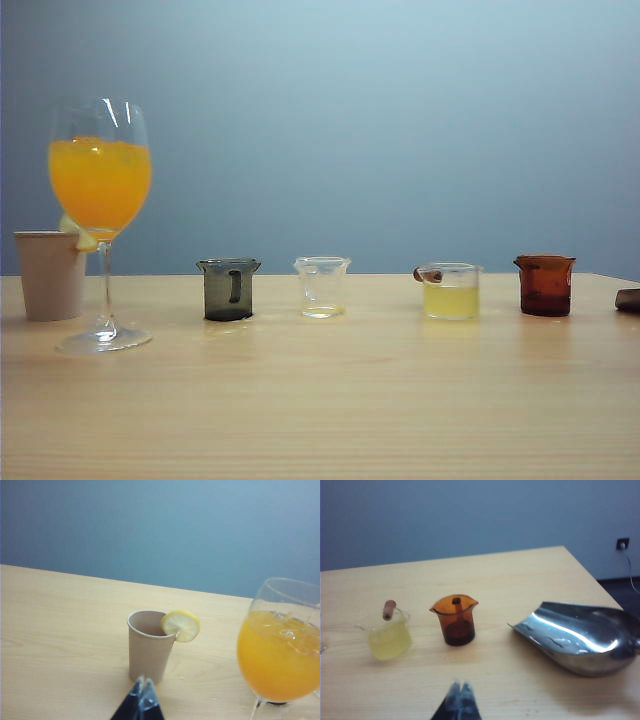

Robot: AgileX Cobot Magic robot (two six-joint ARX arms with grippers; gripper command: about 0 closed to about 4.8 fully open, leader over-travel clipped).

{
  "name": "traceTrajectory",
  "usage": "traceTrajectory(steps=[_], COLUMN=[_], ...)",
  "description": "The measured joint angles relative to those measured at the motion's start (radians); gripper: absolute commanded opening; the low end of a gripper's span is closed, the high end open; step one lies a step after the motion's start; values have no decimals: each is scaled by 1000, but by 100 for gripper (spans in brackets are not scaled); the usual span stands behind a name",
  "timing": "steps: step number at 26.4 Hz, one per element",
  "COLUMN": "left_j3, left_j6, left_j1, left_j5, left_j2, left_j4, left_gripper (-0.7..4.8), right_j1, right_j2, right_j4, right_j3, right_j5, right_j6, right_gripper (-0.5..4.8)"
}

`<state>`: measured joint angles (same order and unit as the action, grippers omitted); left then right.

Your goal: Pick up the third measuring cup from the left, pour the pineapple juice inside into the goblet, and finally put the measuring cup back in its original place.

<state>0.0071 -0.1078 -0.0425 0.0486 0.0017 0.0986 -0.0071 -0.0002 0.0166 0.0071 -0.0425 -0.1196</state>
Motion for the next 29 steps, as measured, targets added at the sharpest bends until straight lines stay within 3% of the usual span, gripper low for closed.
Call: traceTrajectory(steps=[9, 16, 20, 26, 29], left_j3=[4, 252, 336, 522, 596], left_j6=[0, 0, 0, 0, 1], left_j1=[0, 0, 0, 1, 1], left_j5=[15, 18, 18, 20, 53], left_j2=[0, 0, 35, 156, 232], left_j4=[-2, -170, -188, -247, -266], left_gripper=[-5, -5, -5, -5, -5], right_j1=[0, 1, 1, 2, 32], right_j2=[0, 44, 143, 322, 397], right_j4=[-2, 6, 68, 22, -13], right_j3=[0, 169, 269, 341, 358], right_j5=[5, -3, -18, -78, -59], right_j6=[-7, -8, -42, -63, -64], right_gripper=[-6, -5, -5, -5, -5])
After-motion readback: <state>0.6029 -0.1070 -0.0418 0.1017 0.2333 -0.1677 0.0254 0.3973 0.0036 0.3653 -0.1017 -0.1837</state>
